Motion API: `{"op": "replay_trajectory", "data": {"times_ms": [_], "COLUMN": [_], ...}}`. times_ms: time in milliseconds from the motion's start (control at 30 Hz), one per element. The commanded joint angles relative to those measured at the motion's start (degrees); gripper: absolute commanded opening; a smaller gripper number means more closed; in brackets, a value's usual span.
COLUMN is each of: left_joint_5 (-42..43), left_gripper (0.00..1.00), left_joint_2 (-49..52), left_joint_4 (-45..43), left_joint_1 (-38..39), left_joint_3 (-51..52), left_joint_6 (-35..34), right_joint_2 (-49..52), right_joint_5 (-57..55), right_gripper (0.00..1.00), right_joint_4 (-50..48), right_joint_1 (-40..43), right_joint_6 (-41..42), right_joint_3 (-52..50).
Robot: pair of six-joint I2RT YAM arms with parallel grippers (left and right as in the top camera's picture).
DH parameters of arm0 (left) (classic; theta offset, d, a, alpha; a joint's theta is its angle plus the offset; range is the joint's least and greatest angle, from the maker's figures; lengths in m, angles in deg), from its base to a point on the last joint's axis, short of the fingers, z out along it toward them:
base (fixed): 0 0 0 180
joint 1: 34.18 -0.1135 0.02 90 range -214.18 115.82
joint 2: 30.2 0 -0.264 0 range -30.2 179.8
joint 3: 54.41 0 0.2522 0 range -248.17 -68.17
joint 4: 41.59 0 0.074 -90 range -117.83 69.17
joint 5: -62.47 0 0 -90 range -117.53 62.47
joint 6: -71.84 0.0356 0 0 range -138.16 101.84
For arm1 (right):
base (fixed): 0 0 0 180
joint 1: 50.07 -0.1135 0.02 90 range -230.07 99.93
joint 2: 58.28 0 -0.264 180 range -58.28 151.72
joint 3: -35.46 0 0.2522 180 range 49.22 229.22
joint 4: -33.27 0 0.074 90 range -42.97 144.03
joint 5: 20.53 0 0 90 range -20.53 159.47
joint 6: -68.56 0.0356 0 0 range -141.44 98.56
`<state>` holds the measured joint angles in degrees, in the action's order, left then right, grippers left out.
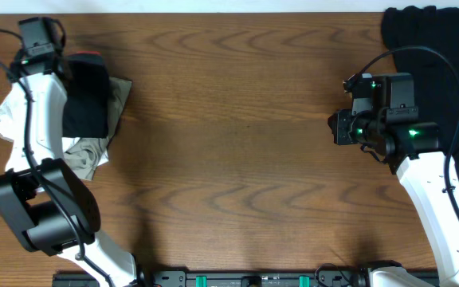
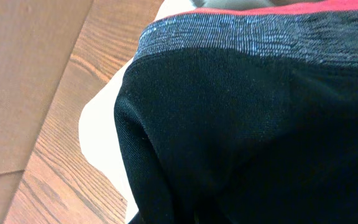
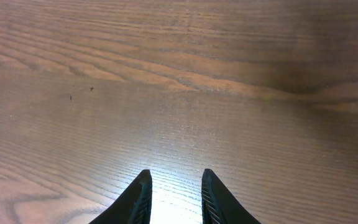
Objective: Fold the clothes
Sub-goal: 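Release with the right gripper and carry the bundle left with the left gripper, then lower the bundle onto the folded clothes stack with the left gripper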
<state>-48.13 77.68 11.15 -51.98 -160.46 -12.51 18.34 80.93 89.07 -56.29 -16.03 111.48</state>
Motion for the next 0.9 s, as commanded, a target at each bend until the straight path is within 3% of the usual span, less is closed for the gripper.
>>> {"op": "replay_trajectory", "data": {"times_ms": [0, 100, 167, 400, 567, 700, 767, 867], "left_joint_5": [2.99, 4.87, 6.34, 7.21, 13.18, 25.29, 30.47, 40.00], "left_gripper": [0.07, 0.08, 0.23, 0.60, 0.61, 0.62, 0.73, 0.80], "left_joint_2": [-2.14, -1.53, -1.01, -0.70, -0.74, -0.94, -0.96, -0.96], "left_joint_4": [0.68, 1.95, 2.56, 3.65, 3.85, 0.92, -0.98, -3.85], "left_joint_1": [-3.30, -5.73, -7.10, -11.06, -13.11, -14.01, -14.43, -15.61], "left_joint_3": [-1.64, -1.64, -1.53, -0.68, -0.68, -0.68, -0.68, -0.68], "left_joint_6": [-2.10, -4.26, -4.26, -9.51, -10.73, -9.79, -9.73, -9.16], "right_joint_2": [-0.55, -0.55, -0.55, -0.55, -0.55, -0.55, -0.55, -0.55], "right_joint_5": [-0.74, -0.72, -0.72, -0.74, -0.76, -0.96, -0.96, -1.01], "right_gripper": [0.25, 0.25, 0.25, 0.26, 0.26, 0.26, 0.26, 0.26], "right_joint_4": [-0.02, 0.11, 0.24, 0.24, 0.17, 0.20, 0.31, 0.66], "right_joint_1": [0.48, 0.61, 0.63, 0.63, 0.66, 0.68, 0.68, 0.70], "right_joint_6": [-0.76, -0.76, -0.76, -0.79, -0.79, -0.79, -0.79, -0.76], "right_joint_3": [0.44, 0.44, 0.44, 0.44, 0.44, 0.44, 0.44, 0.44]}}
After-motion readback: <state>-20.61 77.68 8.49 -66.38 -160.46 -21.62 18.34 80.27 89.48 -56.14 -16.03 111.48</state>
